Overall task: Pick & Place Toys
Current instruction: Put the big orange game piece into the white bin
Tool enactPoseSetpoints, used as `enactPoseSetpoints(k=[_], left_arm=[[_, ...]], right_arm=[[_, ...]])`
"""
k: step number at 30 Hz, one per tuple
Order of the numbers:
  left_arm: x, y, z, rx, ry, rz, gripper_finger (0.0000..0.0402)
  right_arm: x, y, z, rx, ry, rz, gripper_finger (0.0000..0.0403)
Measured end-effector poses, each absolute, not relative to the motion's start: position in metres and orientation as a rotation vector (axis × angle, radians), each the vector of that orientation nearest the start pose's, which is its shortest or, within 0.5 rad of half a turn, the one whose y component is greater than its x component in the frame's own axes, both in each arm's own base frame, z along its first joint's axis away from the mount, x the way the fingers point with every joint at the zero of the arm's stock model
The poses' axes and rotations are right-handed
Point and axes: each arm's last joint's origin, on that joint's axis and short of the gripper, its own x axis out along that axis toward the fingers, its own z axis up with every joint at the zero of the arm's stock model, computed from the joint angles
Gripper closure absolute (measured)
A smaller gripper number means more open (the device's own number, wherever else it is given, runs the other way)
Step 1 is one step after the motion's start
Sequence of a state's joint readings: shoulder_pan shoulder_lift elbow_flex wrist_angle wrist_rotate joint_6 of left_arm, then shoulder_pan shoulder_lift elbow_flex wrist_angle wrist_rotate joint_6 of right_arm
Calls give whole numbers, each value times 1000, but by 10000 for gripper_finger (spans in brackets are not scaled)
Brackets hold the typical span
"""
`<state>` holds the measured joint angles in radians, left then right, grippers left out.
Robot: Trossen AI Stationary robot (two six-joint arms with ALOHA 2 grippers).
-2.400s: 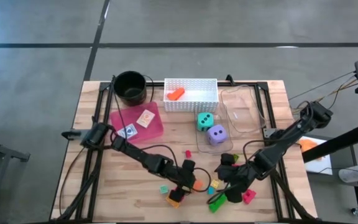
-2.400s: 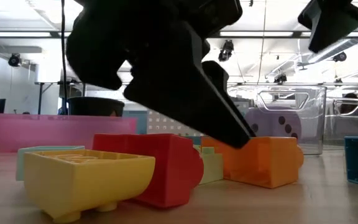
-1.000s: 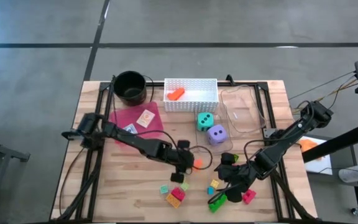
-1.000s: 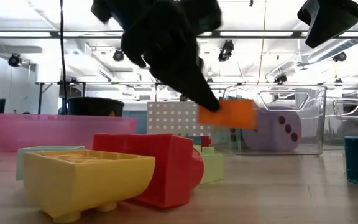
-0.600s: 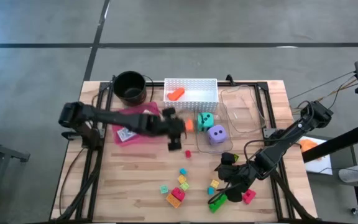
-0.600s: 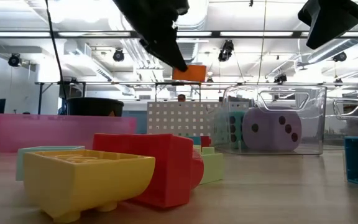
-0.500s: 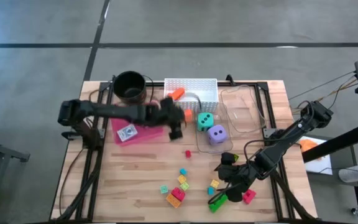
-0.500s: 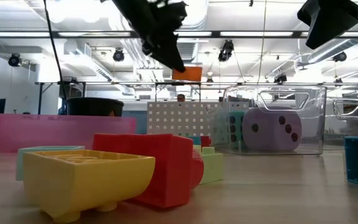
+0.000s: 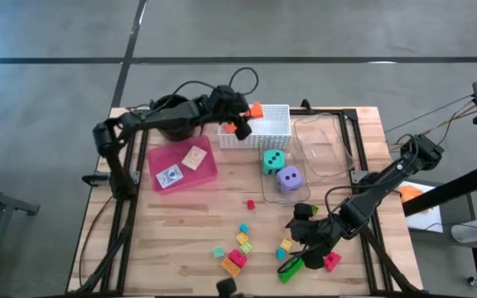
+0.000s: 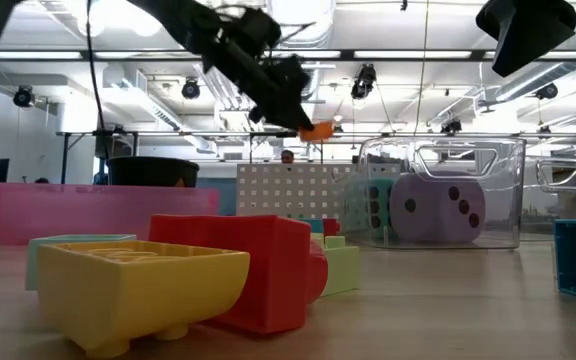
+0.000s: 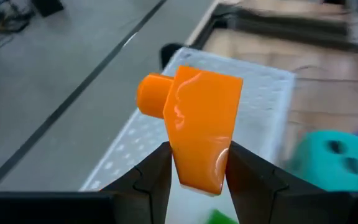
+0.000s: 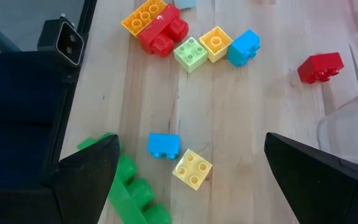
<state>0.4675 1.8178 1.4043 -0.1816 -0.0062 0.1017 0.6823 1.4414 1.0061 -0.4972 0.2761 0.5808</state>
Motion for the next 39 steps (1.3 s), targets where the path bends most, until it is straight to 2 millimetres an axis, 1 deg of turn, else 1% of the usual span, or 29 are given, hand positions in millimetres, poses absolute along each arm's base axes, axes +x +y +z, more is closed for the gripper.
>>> enactPoseSetpoints(k=[4,9,13,18,24,32,35,39], left_arm=[[376,205,247,-50,636,417,262],[381,220,227,-104,679,379,262],[378,225,219,-123,717,377,262],[370,236,210,-170,765,406,262],[365,237,205,-186,800,408,262],[365,237,202,-194,819,408,259],[364,237,202,-195,819,407,247],[364,238,201,-196,822,410,214]], right_arm=[[230,178,240,113,916,153,3],[230,178,240,111,923,167,3],[230,177,240,109,925,167,3],[229,177,240,105,931,164,3],[229,177,239,104,933,164,3],[228,177,239,100,938,162,3],[228,177,239,101,938,162,3],[229,177,239,101,937,161,3]])
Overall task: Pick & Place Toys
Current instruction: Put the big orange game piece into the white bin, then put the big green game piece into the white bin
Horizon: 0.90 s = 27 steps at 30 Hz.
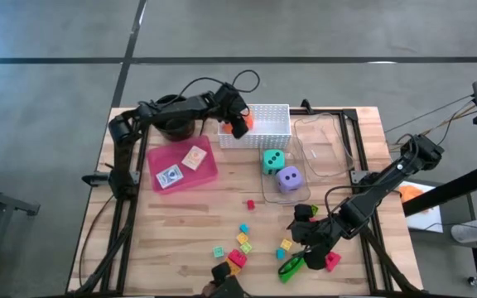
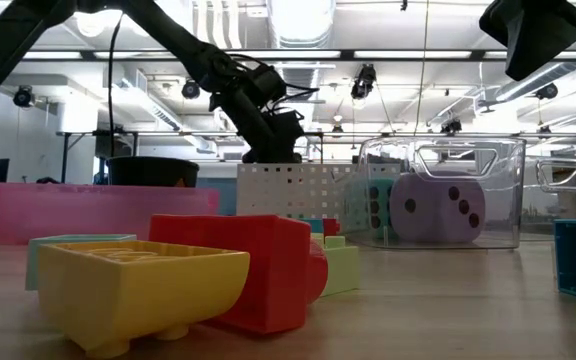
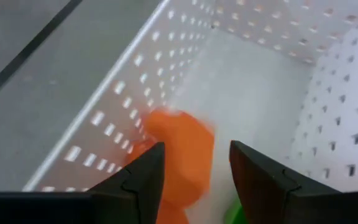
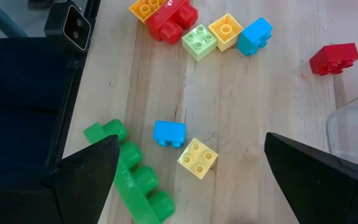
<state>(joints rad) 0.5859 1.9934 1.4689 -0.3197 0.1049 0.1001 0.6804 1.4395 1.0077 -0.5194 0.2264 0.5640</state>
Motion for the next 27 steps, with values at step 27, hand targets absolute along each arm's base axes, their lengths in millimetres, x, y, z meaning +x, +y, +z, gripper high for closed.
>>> enactPoseSetpoints(k=[27], left_arm=[[358,201,283,-31,611,358,171]], right_arm=[[248,145,235,48,932,90,3]])
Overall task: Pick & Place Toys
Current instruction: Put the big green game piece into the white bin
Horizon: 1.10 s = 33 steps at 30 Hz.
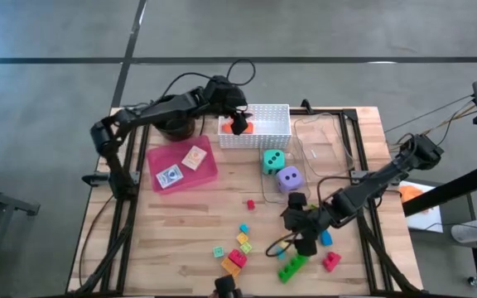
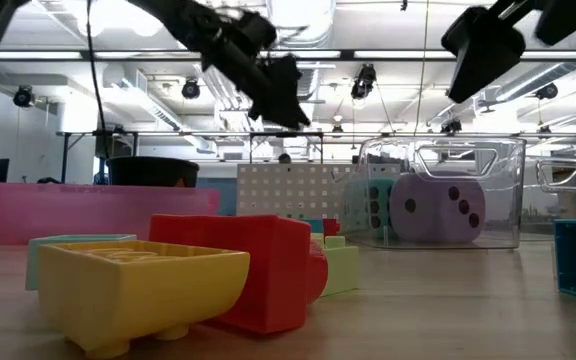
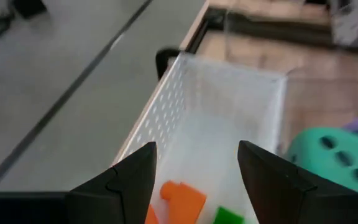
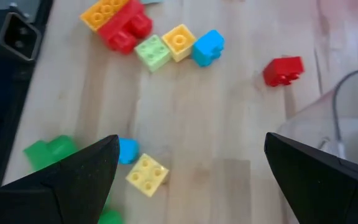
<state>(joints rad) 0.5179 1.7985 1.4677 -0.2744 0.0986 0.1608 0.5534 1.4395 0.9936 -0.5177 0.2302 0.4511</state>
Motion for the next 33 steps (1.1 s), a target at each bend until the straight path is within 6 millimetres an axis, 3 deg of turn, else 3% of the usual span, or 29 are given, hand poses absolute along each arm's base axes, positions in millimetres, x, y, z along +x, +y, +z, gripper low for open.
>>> enactPoseSetpoints(k=[6,11,25,33], left_arm=[[356,170,312,-16,539,308,171],[361,144,314,-15,567,246,171],[376,71,300,17,675,116,172],[372,38,262,46,773,173,172]], right_arm=[[249,140,231,50,945,70,3],[248,140,230,51,949,71,3],[247,139,226,52,954,67,3],[247,139,222,68,945,61,3]])
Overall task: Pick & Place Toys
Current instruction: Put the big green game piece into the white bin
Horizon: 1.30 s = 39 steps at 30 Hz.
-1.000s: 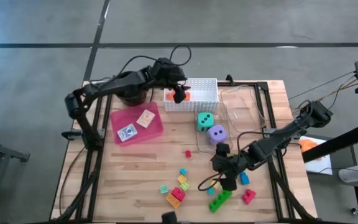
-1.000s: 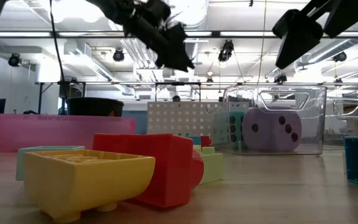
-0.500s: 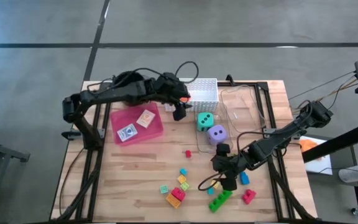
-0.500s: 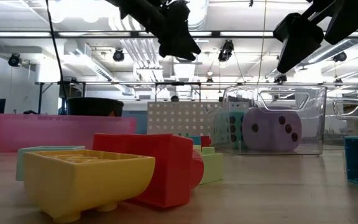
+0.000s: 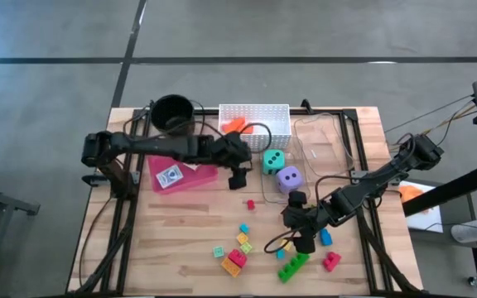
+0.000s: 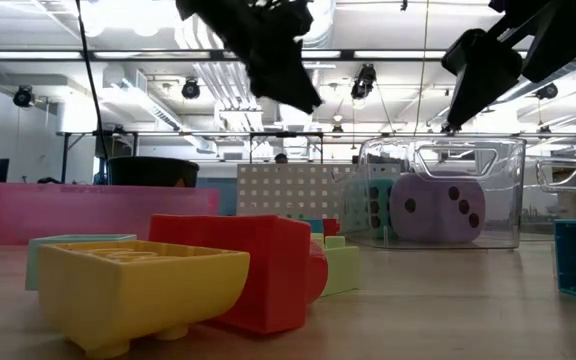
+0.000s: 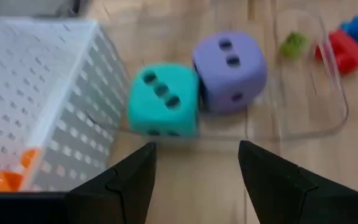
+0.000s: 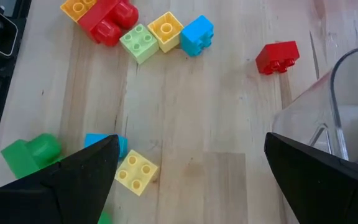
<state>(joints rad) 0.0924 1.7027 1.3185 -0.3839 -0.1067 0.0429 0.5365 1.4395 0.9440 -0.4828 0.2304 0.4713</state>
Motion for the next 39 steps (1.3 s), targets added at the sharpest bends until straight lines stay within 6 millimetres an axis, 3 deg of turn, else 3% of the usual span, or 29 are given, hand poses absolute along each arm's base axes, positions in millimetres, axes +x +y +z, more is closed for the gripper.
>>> enactPoseSetpoints(k=[11,18,25,39], left_arm=[[367,10,242,29,785,128,173],[367,-20,242,46,774,55,173],[366,-40,242,85,770,-2,173],[366,-43,243,66,768,-1,173]], right_arm=[[252,140,225,94,889,65,3],[252,139,225,107,890,58,3],[248,142,225,253,962,93,3],[223,187,223,233,1011,325,3]])
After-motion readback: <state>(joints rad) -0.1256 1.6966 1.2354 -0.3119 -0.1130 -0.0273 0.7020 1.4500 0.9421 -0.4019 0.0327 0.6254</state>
